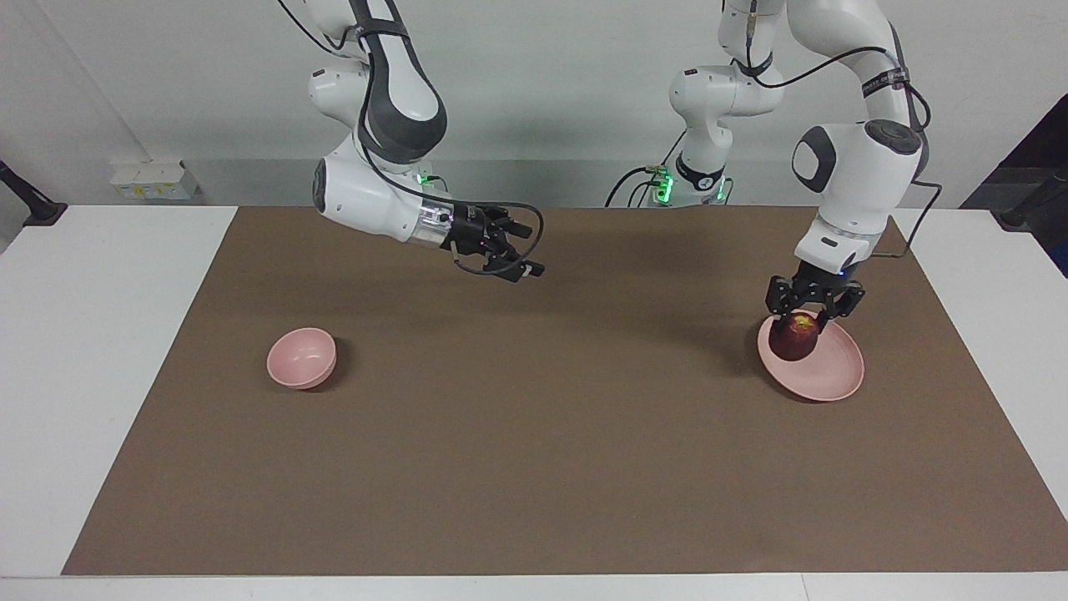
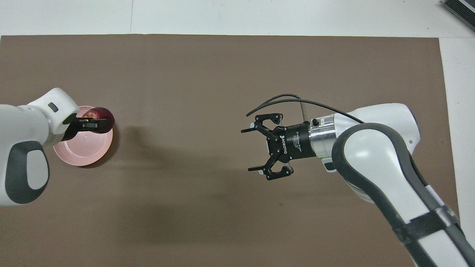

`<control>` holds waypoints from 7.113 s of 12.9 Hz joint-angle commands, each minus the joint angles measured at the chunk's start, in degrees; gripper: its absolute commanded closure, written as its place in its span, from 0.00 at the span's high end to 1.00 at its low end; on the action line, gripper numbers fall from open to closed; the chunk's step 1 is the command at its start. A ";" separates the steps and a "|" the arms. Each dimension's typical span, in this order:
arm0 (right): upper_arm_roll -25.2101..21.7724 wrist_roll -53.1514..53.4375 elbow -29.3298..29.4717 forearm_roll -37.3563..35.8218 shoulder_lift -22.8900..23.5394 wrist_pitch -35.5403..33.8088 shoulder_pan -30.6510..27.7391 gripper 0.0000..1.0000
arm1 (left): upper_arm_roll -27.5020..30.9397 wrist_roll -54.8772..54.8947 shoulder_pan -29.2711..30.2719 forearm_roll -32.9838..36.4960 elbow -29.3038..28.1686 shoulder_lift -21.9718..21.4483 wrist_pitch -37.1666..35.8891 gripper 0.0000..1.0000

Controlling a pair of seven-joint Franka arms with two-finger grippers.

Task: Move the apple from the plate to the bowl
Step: 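Lift the apple with the left gripper toward the open right gripper, then close the right gripper on the apple and open the left gripper, then carry the apple with the right gripper while the left gripper withdraws, then lower the apple into the pink bowl with the right gripper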

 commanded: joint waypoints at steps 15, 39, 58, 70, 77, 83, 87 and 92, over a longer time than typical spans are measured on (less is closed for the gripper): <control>0.03 0.25 -1.21 10.67 2.28 8.62 5.33 1.00 | -5.89 -2.66 -9.63 -45.11 1.47 -4.08 -13.09 0.00; -0.41 -0.19 1.51 6.20 3.25 7.57 3.58 0.00 | -14.61 -14.27 -8.58 -35.75 5.78 -3.20 -7.72 1.00; -0.67 -27.57 6.88 -35.96 3.25 -7.47 -18.13 0.00 | -13.47 0.32 9.00 7.09 26.23 2.24 -29.14 1.00; -0.76 -51.08 7.76 -63.94 9.66 9.22 -25.26 0.00 | 1.12 0.15 -3.21 8.75 44.98 4.71 -51.32 1.00; -0.76 -52.31 6.09 -65.18 12.74 15.03 -24.65 0.34 | 2.27 0.06 -1.82 8.32 36.64 -0.91 -51.23 1.00; -0.32 -52.49 8.80 -65.35 10.99 8.64 -24.38 1.00 | 1.74 0.06 -0.49 8.41 35.66 -1.62 -51.41 1.00; 0.03 -62.48 11.62 -67.19 8.18 1.95 -23.59 1.00 | 1.91 0.41 -0.49 8.41 36.01 -1.45 -50.70 1.00; 0.12 -62.07 12.33 -71.33 0.63 -6.66 -20.07 1.00 | 2.09 0.41 -0.40 8.41 36.01 -1.45 -51.05 1.00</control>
